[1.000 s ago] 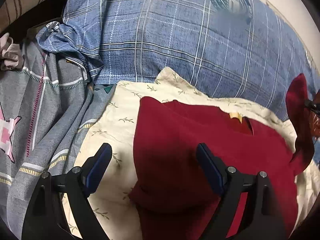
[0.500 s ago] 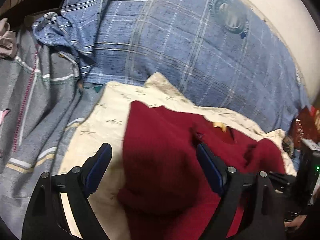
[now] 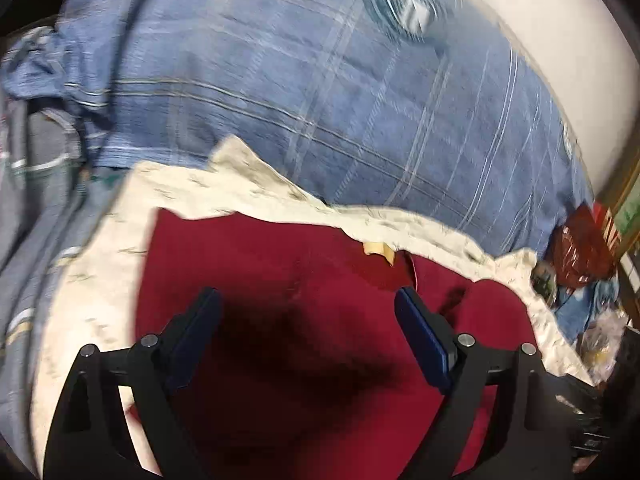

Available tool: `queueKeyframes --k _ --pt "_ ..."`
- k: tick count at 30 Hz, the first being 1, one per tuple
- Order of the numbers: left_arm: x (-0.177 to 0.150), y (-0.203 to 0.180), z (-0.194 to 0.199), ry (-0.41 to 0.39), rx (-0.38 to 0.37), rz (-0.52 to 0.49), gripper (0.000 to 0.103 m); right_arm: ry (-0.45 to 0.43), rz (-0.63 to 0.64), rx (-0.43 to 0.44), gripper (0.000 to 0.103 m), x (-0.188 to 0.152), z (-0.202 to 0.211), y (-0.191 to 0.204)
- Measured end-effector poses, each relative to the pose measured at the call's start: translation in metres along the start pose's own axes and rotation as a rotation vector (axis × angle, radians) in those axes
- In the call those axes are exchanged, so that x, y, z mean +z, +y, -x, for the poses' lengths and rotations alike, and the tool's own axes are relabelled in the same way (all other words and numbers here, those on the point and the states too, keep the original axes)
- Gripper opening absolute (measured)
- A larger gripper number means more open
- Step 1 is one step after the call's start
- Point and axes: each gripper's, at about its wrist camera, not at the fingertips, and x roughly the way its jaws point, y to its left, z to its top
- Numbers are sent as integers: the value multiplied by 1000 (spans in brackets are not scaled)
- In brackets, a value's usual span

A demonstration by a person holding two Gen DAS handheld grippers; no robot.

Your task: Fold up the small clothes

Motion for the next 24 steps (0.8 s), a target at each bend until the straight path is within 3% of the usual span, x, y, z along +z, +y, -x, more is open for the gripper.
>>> queueKeyframes --k 3,4,5,6,7,8,10,11,12,14,16,20,22,23,24 --pt "-1 -14 -38 105 40 -29 88 -3 -44 -49 68 -4 8 -20" --pt "-1 -18 -44 116 69 -42 81 0 -46 -71 69 -4 7 -24" --pt "0 -22 -47 115 95 -62 56 5 -44 -97 72 -4 5 -26" --pt "2 -25 -45 112 113 -75 42 10 -43 -122 72 -3 1 -28" --pt "6 -25 -42 110 104 -69 9 15 -39 -145 72 -1 -7 -31" --pt "10 -23 -38 114 73 -50 5 21 -30 -154 72 2 -14 -33" --pt "19 -19 -24 97 27 -14 5 47 0 -189 58 9 -33 -35" --pt "22 -18 -14 75 29 -20 5 47 14 -230 20 14 -38 -38" --pt "23 -16 -3 53 31 -24 5 30 11 -256 8 18 -37 -40" --pt "22 -8 22 4 25 -30 5 -29 -37 -215 8 24 -21 -45" --pt "11 3 39 -32 43 -33 5 -44 -18 -234 8 19 -9 -43" --pt "-18 18 11 51 91 -44 7 131 8 -267 11 -6 -35 -44" --pt "-32 28 -2 98 91 -29 8 149 6 -264 16 -12 -27 -42" --pt "-33 30 -1 85 84 -24 10 151 -15 -244 17 -11 -19 -43" --pt "-32 32 3 74 74 -23 11 144 -50 -203 24 -10 -8 -46"
